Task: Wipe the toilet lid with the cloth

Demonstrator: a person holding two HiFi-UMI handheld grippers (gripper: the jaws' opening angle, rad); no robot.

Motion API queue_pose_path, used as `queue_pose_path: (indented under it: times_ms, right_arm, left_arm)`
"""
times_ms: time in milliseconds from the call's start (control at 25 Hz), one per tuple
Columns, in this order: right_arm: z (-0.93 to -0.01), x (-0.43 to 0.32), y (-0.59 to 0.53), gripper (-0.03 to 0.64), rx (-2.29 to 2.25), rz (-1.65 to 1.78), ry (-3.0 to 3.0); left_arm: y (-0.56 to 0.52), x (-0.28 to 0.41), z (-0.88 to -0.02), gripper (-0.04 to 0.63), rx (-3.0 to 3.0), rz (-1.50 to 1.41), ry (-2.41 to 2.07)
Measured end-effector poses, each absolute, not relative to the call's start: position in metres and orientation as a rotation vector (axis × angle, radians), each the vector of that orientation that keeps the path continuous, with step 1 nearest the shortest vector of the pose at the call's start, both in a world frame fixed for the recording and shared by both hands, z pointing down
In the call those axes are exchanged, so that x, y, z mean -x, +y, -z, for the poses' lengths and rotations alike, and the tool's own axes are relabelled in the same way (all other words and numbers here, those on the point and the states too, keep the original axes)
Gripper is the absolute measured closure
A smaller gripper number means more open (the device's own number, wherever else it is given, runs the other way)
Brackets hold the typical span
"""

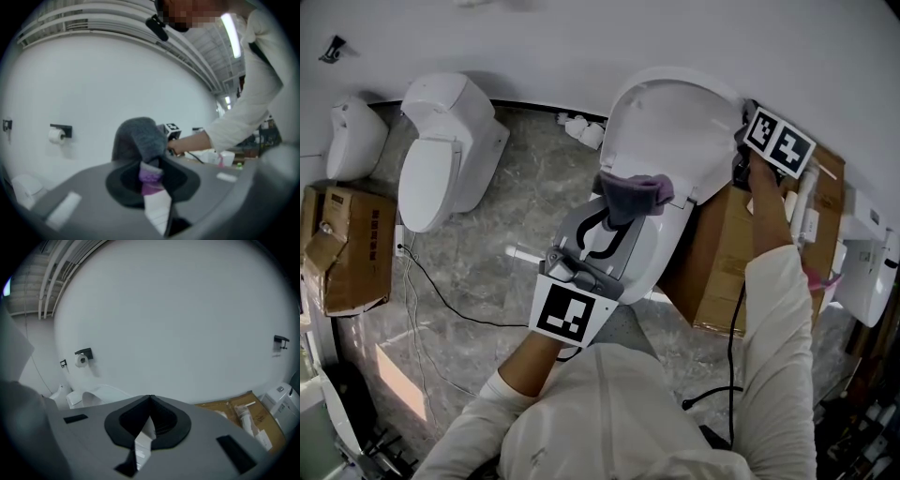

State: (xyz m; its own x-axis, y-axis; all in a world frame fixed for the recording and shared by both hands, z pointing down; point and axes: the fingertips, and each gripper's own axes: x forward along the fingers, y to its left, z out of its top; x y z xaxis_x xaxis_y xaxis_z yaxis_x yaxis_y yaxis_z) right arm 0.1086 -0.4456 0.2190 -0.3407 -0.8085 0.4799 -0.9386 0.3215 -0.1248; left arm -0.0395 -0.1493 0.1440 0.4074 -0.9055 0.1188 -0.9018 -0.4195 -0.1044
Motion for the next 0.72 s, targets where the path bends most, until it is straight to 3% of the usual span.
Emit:
queue_pose_path:
  times_ms: [720]
  right_arm:
    - [-0.235,-0.129,-0.450,0.603,-1.651,-0.618,-2.209]
  left_arm:
    - [-0.229,0.024,-0.201,0.529,2.876,0.302,1.477]
